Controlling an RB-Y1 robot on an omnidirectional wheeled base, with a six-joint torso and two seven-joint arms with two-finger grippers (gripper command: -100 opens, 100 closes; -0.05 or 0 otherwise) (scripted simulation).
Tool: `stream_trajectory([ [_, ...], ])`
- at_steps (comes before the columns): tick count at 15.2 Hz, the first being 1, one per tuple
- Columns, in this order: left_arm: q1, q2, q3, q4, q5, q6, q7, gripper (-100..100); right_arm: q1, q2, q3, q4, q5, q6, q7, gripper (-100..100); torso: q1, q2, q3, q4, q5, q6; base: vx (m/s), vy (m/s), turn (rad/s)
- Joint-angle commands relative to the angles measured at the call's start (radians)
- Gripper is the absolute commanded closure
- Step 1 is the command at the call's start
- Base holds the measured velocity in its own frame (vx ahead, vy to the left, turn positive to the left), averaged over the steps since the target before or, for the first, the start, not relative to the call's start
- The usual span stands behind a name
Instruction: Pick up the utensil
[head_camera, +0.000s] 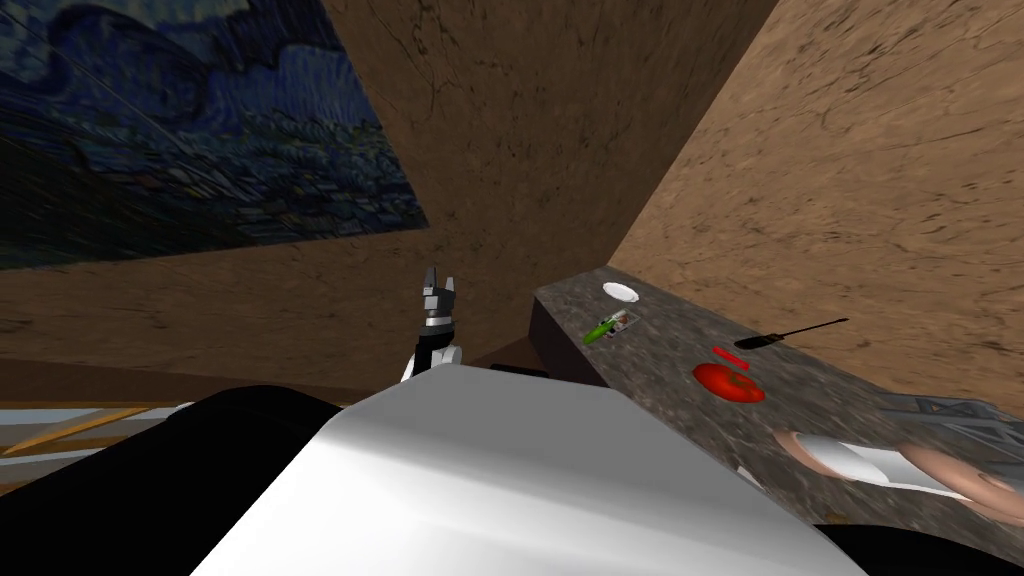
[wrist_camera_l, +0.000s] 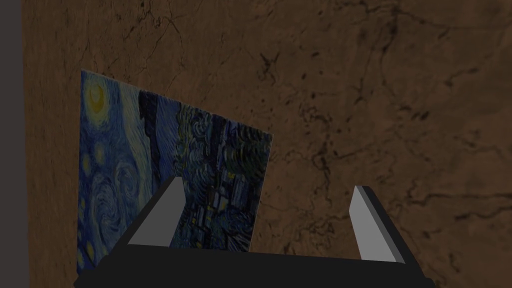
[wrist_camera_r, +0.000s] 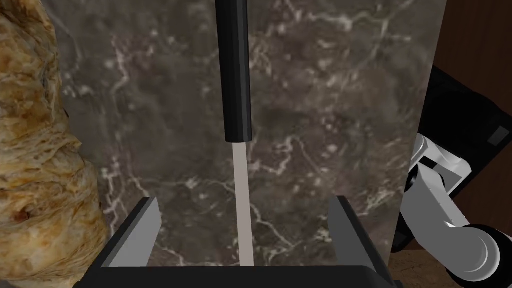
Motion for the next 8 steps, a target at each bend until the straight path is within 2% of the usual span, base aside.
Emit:
stream_trajectory([
  [1, 0.000, 0.000, 0.000, 0.000, 0.000, 0.000, 0.000, 0, -0.009, 0.039, 0.008, 0.011, 0.022, 0.014, -0.006, -100, 0.000, 0.000, 0.000, 0.000, 0.000, 0.000, 0.010, -0.037, 0.113],
  [3, 0.000, 0.000, 0.000, 0.000, 0.000, 0.000, 0.000, 0, -0.012, 0.062, 0.011, 0.017, 0.031, 0.023, -0.005, -100, -0.001, 0.000, 0.000, 0.000, 0.000, 0.000, 0.009, -0.035, 0.086],
  [4, 0.000, 0.000, 0.000, 0.000, 0.000, 0.000, 0.000, 0, -0.005, 0.046, 0.006, 0.012, 0.020, 0.016, 0.001, -100, -0.001, 0.000, 0.000, 0.000, 0.000, 0.000, 0.006, -0.019, 0.025],
  [5, 0.000, 0.000, 0.000, 0.000, 0.000, 0.000, 0.000, 0, -0.007, 0.016, 0.004, 0.006, 0.012, 0.006, -0.006, 100, -0.001, 0.000, 0.000, 0.000, 0.000, 0.000, -0.006, 0.002, -0.104],
  [8, 0.000, 0.000, 0.000, 0.000, 0.000, 0.000, 0.000, 0, -0.003, -0.019, -0.001, -0.003, -0.001, -0.007, -0.006, 100, 0.003, 0.001, 0.000, 0.000, 0.001, 0.000, -0.008, 0.033, -0.116],
])
